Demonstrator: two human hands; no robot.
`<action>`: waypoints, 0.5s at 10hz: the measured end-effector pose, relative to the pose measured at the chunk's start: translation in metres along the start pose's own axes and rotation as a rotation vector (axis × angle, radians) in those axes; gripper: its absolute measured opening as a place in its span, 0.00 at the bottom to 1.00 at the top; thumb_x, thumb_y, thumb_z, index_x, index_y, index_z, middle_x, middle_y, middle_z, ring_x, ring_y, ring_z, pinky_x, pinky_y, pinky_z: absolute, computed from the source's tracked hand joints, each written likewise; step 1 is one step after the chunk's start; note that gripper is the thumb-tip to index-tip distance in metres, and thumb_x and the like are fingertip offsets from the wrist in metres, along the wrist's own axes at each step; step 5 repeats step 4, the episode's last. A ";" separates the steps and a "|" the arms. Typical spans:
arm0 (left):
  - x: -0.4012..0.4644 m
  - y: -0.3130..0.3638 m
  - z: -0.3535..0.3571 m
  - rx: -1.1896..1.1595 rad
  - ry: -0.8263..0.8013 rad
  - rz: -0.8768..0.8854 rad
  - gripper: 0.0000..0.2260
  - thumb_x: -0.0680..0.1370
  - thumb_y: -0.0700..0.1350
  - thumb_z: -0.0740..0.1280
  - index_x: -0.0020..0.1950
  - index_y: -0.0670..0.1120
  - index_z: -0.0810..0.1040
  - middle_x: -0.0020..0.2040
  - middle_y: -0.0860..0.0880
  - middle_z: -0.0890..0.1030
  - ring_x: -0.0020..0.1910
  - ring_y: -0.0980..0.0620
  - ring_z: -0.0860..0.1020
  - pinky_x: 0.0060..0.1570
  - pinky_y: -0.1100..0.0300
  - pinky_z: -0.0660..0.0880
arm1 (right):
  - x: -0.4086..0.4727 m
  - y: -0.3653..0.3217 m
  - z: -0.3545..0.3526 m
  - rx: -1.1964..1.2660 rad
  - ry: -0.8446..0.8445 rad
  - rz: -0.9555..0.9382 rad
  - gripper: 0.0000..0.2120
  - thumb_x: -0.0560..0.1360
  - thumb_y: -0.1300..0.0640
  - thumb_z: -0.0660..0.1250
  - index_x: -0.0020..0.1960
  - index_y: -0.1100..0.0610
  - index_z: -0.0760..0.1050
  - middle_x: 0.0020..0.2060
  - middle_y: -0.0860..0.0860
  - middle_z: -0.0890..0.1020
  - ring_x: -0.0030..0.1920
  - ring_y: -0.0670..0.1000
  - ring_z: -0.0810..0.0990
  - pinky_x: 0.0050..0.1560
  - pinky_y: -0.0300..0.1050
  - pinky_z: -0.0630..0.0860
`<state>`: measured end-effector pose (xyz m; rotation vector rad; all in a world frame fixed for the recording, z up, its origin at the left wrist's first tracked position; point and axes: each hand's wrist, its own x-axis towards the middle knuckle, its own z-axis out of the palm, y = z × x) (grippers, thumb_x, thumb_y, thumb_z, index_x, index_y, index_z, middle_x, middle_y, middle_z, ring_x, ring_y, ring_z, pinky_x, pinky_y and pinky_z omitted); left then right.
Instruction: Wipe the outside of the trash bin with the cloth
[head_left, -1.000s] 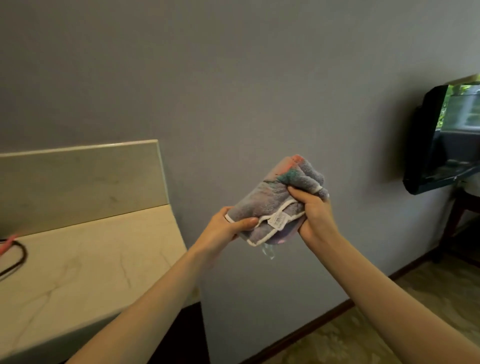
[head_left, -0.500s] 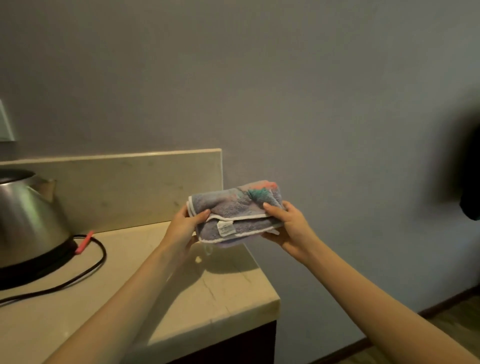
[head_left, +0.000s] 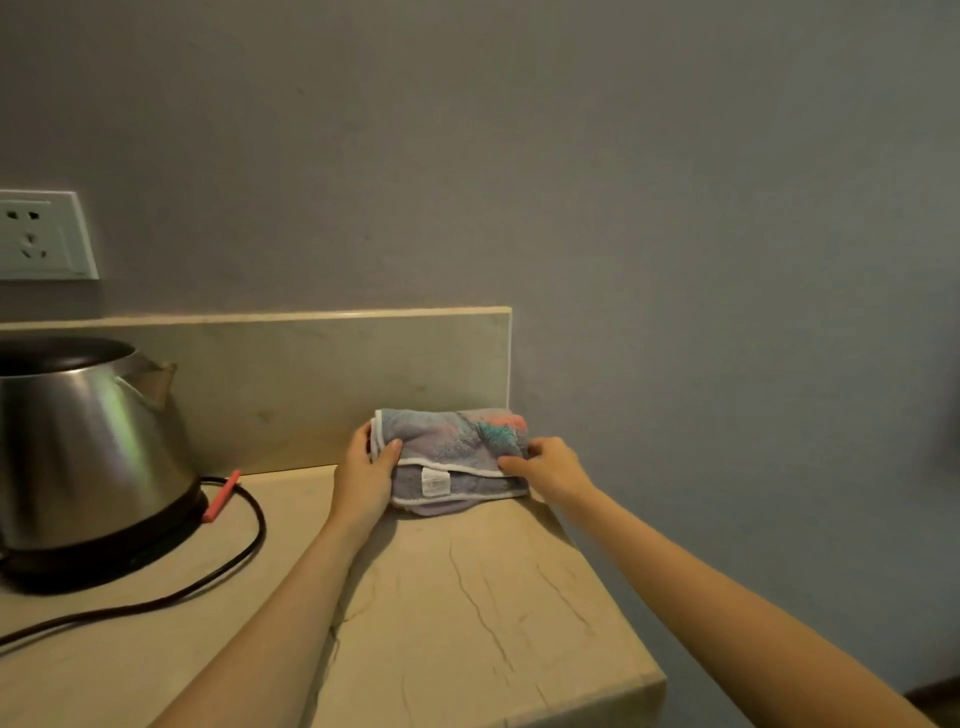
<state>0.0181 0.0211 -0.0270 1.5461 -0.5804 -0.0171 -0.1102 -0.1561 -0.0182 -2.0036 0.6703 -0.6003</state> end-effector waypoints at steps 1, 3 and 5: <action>0.001 0.005 0.005 0.138 0.018 0.094 0.16 0.79 0.42 0.63 0.67 0.41 0.70 0.62 0.41 0.75 0.60 0.43 0.74 0.61 0.49 0.71 | 0.004 0.005 -0.004 -0.055 -0.022 0.010 0.09 0.71 0.51 0.73 0.42 0.57 0.79 0.36 0.51 0.81 0.35 0.46 0.77 0.33 0.38 0.71; -0.014 0.032 0.012 0.381 0.105 0.362 0.17 0.80 0.41 0.61 0.68 0.41 0.70 0.66 0.43 0.70 0.66 0.45 0.67 0.64 0.56 0.63 | -0.001 0.002 -0.038 0.008 0.099 -0.080 0.25 0.71 0.49 0.72 0.64 0.58 0.72 0.53 0.52 0.77 0.51 0.50 0.75 0.48 0.42 0.69; -0.026 0.047 0.024 0.331 0.056 0.422 0.13 0.79 0.38 0.61 0.64 0.42 0.73 0.63 0.45 0.73 0.63 0.48 0.70 0.60 0.60 0.64 | -0.010 -0.001 -0.065 0.142 0.190 -0.159 0.17 0.73 0.56 0.71 0.60 0.58 0.74 0.51 0.54 0.79 0.48 0.51 0.77 0.46 0.42 0.71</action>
